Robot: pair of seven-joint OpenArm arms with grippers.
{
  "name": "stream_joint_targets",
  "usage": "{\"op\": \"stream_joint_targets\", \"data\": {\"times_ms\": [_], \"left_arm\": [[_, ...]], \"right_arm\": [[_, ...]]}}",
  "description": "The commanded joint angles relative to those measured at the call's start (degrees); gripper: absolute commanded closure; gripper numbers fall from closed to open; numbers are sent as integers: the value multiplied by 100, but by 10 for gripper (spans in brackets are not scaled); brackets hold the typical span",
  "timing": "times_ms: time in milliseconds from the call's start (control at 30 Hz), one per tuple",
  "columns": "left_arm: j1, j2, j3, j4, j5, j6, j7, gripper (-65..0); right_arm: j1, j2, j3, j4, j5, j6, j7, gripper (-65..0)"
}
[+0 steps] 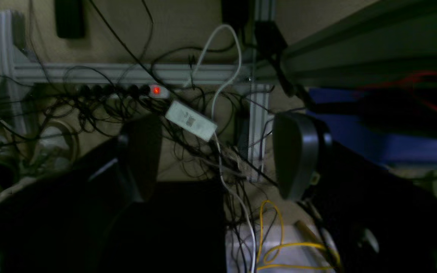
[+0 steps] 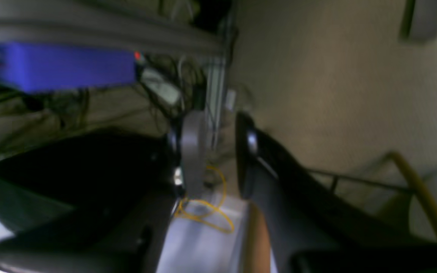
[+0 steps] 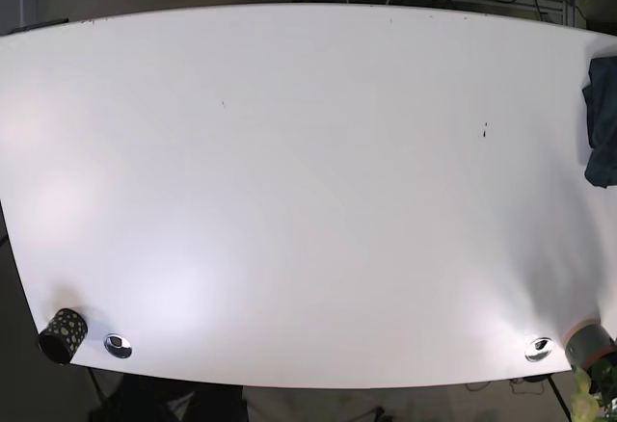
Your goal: Fold the T-shirt properly
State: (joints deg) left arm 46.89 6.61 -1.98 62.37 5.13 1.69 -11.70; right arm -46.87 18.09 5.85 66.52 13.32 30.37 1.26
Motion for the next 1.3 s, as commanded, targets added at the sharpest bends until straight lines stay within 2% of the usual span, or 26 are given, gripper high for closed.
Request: {"op": "stream_joint_targets", "data": {"times_ms": [0, 200, 767, 867, 1067, 1267], "left_arm": [[-52, 3, 0, -290, 28, 11, -117, -418], [-685, 3, 0, -1204, 19, 20, -117, -417], [-2540, -156, -9, -3850, -7, 20, -126, -415], [-2839, -156, -70, -4211, -7, 20, -126, -415], [-3454, -296, -615, -5028, 2, 20, -126, -415], [-3815, -455, -659, -5318, 2, 20, -126, -415]], "right_arm": [[67, 51, 9, -265, 70, 62, 160, -124], [859, 7, -106, -1215, 70, 71, 160, -124], [2599, 7, -1248, -2850, 70, 62, 169, -124], [2889, -11, -1284, -3246, 70, 62, 169, -124], [3364, -213, -1284, -3755, 70, 62, 169, -124], [3637, -319, -1292, -3966, 70, 53, 151, -128]]}}
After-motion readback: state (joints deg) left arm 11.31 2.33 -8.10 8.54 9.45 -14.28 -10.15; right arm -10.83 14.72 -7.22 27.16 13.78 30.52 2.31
